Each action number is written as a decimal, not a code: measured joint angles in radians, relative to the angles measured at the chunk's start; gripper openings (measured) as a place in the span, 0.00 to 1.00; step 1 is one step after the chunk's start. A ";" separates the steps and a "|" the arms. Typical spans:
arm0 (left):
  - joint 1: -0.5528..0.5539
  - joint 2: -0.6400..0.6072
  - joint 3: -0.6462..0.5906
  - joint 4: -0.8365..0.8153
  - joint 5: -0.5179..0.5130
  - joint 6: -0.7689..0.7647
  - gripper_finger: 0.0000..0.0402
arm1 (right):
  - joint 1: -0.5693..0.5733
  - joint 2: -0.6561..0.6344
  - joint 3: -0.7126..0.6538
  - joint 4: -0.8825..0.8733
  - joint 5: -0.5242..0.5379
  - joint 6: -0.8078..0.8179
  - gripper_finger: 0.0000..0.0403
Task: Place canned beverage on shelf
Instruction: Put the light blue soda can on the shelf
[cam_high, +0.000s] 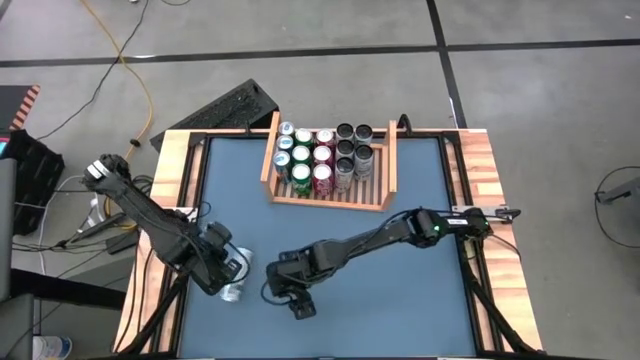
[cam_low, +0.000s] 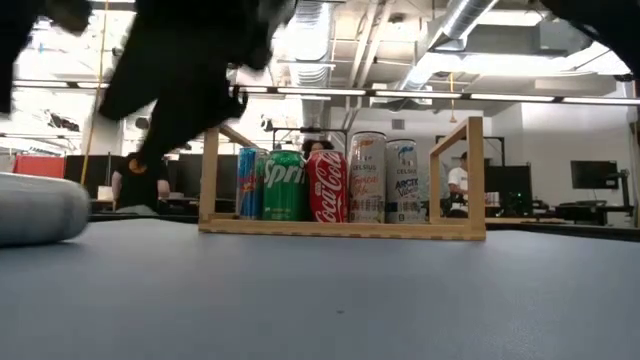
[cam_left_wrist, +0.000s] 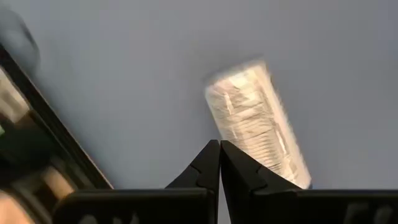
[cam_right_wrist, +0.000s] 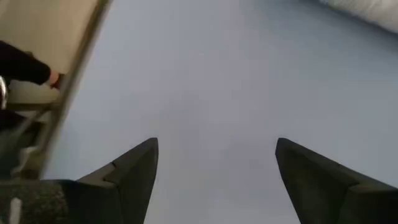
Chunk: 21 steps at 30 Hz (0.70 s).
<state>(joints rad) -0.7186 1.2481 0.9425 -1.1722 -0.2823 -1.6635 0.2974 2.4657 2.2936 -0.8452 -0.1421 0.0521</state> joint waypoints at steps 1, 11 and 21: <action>-0.011 0.002 -0.061 0.057 0.035 -0.053 0.00 | 0.000 -0.022 0.000 -0.016 -0.002 0.000 0.79; -0.117 -0.003 -0.376 0.621 0.091 -0.343 0.00 | -0.012 -0.151 0.001 -0.067 0.000 0.004 0.79; -0.053 -0.002 -0.376 0.812 -0.083 -0.260 0.00 | 0.012 -0.157 -0.005 -0.007 0.010 -0.270 0.79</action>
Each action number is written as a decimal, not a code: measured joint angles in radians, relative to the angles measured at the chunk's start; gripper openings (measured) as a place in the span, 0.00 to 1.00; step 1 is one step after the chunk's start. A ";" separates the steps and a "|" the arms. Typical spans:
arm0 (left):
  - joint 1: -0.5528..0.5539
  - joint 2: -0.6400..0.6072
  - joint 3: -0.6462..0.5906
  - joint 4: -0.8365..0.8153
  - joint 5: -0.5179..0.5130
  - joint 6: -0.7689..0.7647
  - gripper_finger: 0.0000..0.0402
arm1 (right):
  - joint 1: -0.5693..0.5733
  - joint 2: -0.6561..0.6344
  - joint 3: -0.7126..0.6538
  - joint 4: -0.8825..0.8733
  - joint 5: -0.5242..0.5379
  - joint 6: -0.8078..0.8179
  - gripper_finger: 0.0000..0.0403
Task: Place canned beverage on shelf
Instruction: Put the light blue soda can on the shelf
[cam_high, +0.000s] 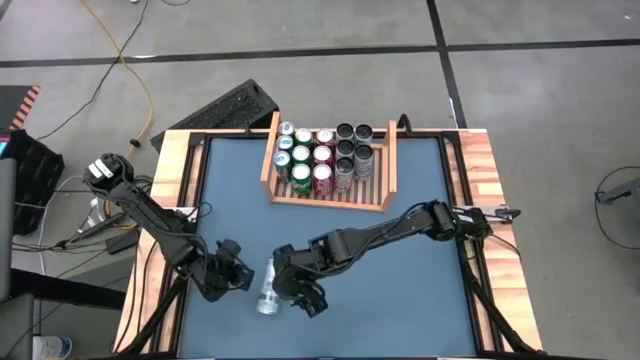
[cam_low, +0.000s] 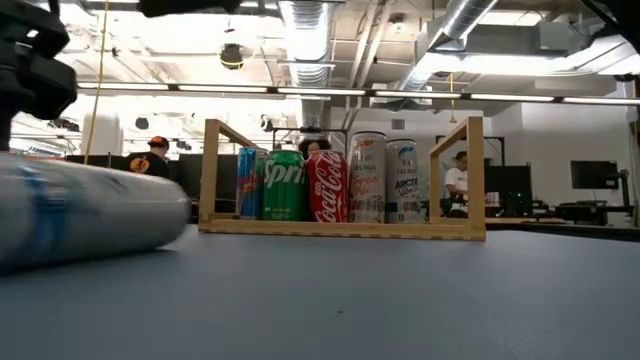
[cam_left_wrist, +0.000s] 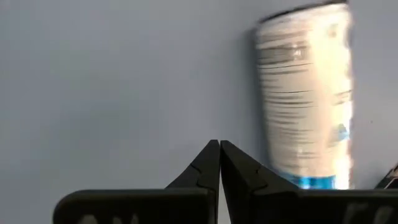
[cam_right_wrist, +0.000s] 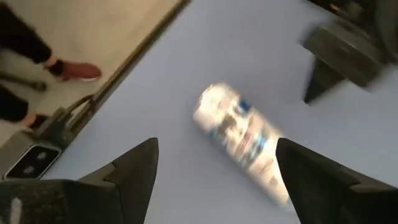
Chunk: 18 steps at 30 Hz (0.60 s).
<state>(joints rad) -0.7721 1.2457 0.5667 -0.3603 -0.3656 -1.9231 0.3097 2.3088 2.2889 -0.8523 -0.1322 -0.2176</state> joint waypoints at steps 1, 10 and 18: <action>0.010 0.000 0.000 0.000 0.000 0.008 0.00 | 0.001 0.000 -0.011 0.015 -0.002 -0.031 0.79; 0.082 0.000 0.000 0.022 -0.010 0.084 0.00 | -0.017 0.015 -0.034 -0.109 -0.005 -0.329 0.79; 0.097 0.000 0.000 0.033 -0.016 0.129 0.00 | 0.011 0.157 -0.032 -0.342 -0.031 -0.540 0.79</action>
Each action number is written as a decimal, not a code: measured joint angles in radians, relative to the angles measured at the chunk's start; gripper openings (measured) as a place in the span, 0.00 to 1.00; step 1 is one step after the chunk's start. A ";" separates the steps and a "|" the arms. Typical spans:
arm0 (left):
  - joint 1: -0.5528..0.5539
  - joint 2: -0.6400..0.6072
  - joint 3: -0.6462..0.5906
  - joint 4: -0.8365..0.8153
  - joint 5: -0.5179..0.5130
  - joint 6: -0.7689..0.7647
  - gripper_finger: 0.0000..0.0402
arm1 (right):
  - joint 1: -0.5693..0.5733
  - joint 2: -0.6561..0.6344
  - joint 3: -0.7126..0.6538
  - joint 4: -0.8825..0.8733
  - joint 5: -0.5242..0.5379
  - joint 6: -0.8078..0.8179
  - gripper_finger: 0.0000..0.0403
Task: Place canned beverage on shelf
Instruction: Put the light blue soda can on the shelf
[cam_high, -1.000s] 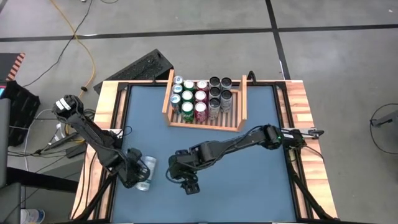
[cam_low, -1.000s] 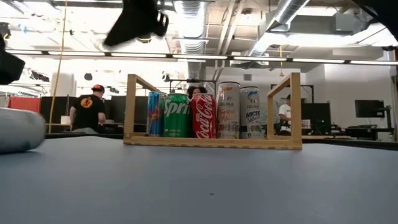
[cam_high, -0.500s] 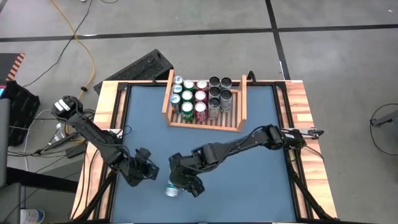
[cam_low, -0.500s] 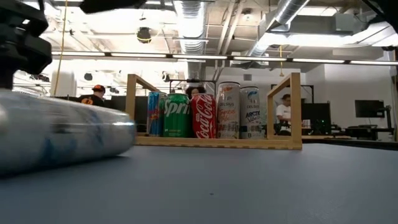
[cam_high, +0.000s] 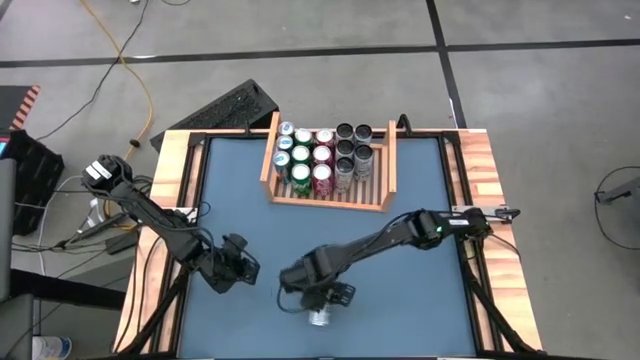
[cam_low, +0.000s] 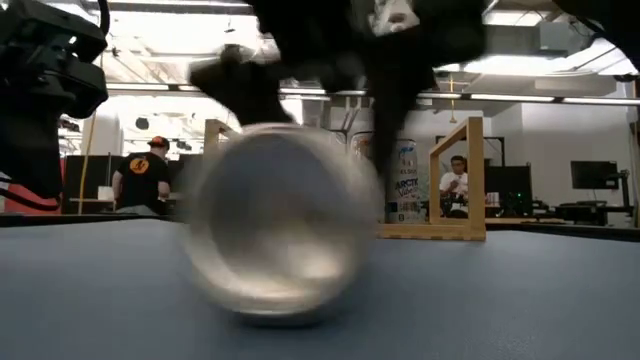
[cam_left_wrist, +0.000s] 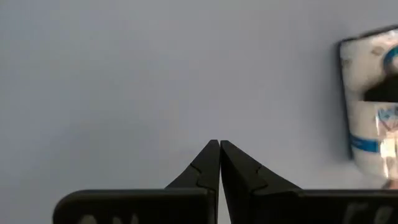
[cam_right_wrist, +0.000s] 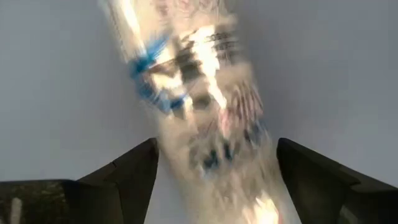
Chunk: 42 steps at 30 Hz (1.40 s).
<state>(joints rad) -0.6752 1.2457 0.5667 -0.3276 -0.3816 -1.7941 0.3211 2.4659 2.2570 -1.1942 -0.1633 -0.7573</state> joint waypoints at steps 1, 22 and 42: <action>0.000 0.000 0.000 0.008 0.000 0.005 0.00 | 0.004 0.021 -0.001 -0.020 0.024 -0.011 0.79; -0.001 0.000 0.000 0.013 -0.061 0.064 0.00 | 0.027 0.058 0.000 -0.131 0.501 0.391 0.57; -0.004 0.000 0.000 0.155 -0.132 0.260 0.00 | 0.155 0.075 -0.172 -0.376 1.325 0.226 0.57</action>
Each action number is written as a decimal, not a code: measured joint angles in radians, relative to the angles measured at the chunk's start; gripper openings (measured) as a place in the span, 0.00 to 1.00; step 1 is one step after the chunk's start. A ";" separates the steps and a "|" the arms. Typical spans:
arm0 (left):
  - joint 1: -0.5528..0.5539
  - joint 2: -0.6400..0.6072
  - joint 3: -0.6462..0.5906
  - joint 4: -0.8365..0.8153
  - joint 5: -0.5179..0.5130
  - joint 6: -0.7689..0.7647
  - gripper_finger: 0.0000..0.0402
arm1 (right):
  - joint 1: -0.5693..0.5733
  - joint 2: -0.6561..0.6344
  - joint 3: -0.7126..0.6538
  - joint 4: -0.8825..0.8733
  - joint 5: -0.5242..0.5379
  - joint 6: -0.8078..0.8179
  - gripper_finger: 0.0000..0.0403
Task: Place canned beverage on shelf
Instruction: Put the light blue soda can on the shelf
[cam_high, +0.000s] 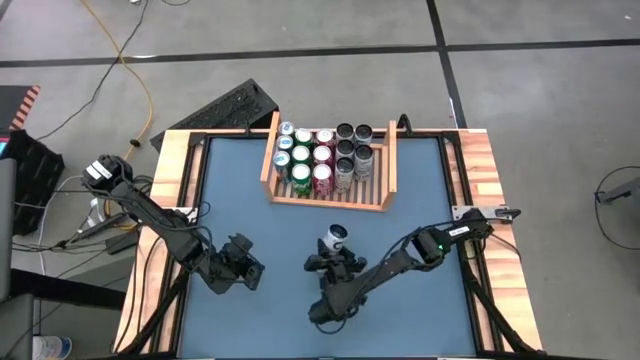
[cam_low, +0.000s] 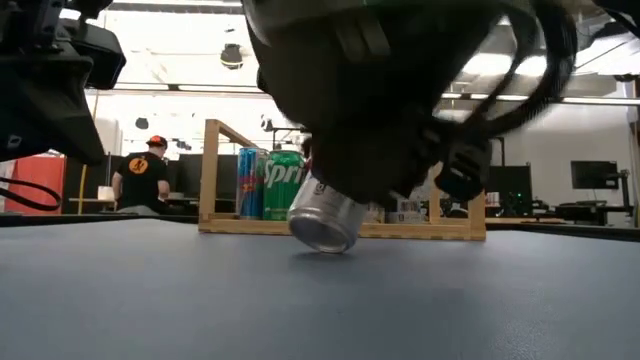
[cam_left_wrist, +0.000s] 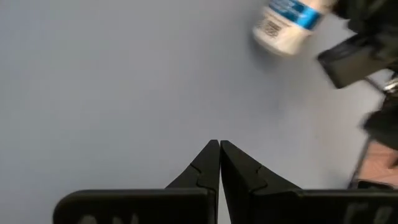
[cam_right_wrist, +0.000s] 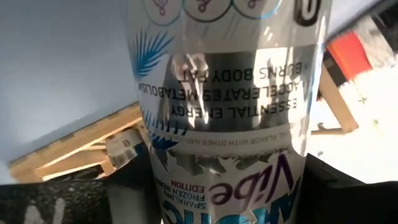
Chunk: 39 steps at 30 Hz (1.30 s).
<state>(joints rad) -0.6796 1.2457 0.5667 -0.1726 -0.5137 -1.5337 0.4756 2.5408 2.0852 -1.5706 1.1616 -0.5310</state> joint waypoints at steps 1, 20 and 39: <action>0.000 0.000 0.000 0.017 -0.006 0.004 0.00 | 0.004 0.000 -0.015 0.004 0.026 0.025 0.57; 0.181 0.000 0.000 0.462 -0.086 0.389 0.00 | 0.005 -0.007 -0.185 0.034 0.253 0.161 0.57; 0.323 0.000 0.000 0.574 0.089 0.529 0.00 | -0.029 -0.004 -0.118 0.241 -0.075 0.092 0.94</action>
<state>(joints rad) -0.3561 1.2453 0.5671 0.4012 -0.4245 -1.0050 0.4461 2.5365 1.9673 -1.3296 1.0863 -0.4387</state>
